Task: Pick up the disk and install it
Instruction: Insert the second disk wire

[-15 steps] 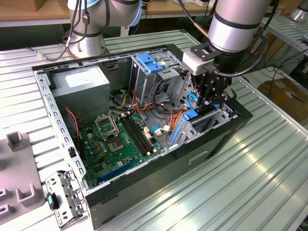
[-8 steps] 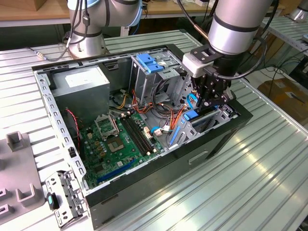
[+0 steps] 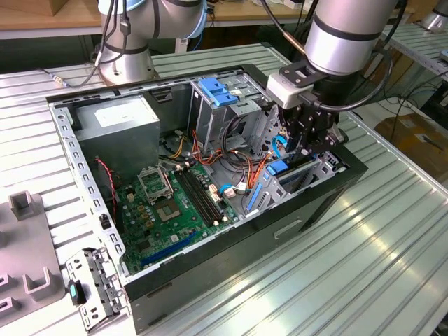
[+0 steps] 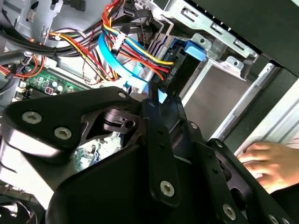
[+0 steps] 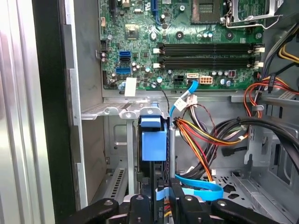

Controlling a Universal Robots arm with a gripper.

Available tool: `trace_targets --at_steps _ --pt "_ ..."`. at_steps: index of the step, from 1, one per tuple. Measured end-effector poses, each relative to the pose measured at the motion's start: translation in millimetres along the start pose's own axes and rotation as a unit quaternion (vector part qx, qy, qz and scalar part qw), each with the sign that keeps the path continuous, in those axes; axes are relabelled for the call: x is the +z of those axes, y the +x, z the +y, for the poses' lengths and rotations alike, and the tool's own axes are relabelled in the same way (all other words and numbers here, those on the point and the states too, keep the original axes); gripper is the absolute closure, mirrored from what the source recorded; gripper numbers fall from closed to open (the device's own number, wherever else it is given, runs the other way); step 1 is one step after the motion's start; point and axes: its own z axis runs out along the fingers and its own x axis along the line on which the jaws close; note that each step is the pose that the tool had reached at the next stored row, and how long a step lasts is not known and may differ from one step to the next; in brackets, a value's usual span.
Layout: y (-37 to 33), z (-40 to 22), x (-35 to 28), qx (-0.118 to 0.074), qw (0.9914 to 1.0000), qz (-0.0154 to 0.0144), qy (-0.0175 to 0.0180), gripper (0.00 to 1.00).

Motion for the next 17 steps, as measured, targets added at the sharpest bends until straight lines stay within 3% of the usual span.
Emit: trace_targets --at_steps 6,8,9,11,17 --pt "0.3 -1.2 -8.0 0.000 1.00000 0.0000 0.0002 0.70" --pt "0.2 -1.2 -8.1 0.000 1.00000 -0.0001 0.0002 0.72" --pt "0.2 -1.2 -8.2 0.000 1.00000 -0.0001 0.0002 0.85" --pt "0.2 -1.2 -8.3 0.000 1.00000 0.0000 0.0002 0.89" --pt "0.1 -1.2 -8.3 0.000 1.00000 0.0000 0.0002 0.89"
